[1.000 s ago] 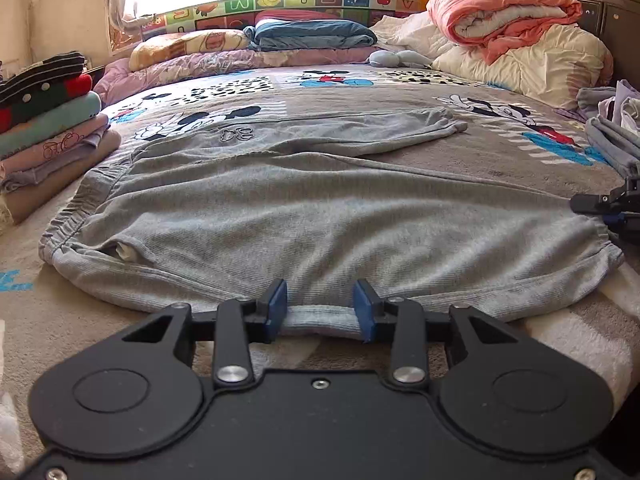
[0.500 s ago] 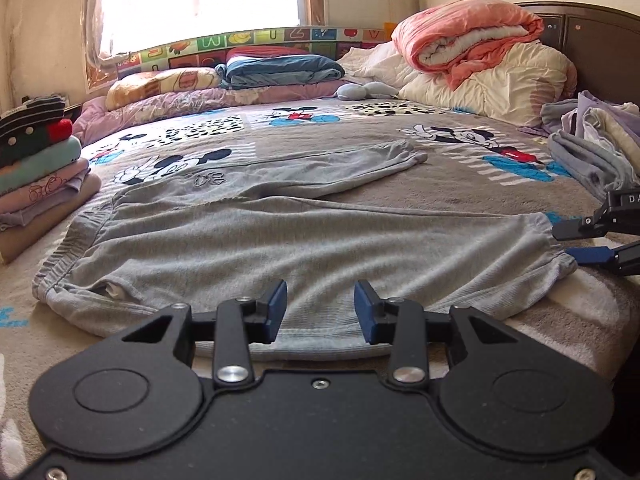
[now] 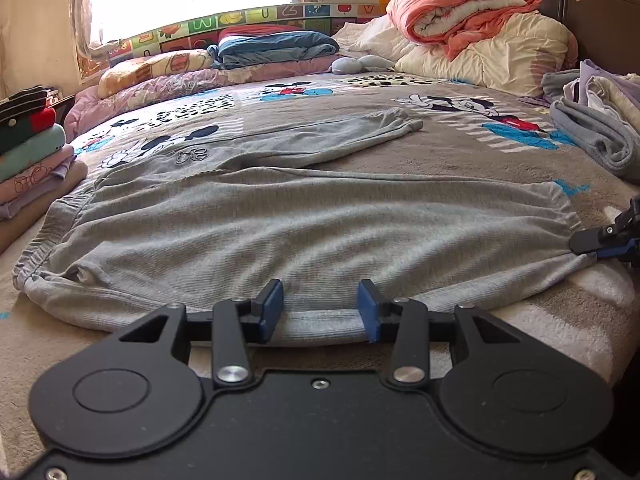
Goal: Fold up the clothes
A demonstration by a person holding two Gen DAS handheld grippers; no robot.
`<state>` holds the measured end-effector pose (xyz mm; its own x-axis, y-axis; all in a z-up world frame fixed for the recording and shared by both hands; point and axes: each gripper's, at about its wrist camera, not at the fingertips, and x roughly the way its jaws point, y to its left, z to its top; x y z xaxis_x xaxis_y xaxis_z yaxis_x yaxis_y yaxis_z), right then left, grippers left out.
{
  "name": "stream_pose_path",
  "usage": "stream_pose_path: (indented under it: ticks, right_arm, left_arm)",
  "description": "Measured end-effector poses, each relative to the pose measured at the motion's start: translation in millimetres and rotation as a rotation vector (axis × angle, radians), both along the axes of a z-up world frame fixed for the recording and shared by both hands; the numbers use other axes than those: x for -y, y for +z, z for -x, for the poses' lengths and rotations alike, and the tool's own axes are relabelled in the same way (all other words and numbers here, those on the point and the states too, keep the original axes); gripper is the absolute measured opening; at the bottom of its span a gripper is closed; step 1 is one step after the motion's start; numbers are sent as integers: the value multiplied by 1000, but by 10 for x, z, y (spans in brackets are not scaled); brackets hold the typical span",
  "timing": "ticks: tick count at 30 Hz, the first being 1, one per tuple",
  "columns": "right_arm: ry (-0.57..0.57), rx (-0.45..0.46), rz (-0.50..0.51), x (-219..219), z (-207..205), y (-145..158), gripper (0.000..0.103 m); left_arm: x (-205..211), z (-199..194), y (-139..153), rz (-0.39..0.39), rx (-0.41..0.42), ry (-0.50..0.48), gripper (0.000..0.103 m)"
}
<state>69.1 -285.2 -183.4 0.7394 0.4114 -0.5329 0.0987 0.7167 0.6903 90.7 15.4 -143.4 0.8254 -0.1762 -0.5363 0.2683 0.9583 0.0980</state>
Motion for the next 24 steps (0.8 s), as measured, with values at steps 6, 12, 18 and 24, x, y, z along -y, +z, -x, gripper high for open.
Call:
stream_pose_path:
  ticks: [6, 12, 18, 24]
  right_arm:
    - [34, -8, 45, -1, 38, 84, 16]
    - [-12, 112, 264, -146, 168, 331, 23]
    - [190, 325, 475, -588, 68, 564, 23]
    - [337, 249, 642, -893, -160, 262, 34]
  left_arm:
    - [20, 86, 92, 6, 52, -22, 39]
    - [169, 39, -6, -71, -8, -58, 40]
    - [74, 67, 141, 3, 26, -62, 44]
    - [157, 75, -7, -93, -22, -121, 47]
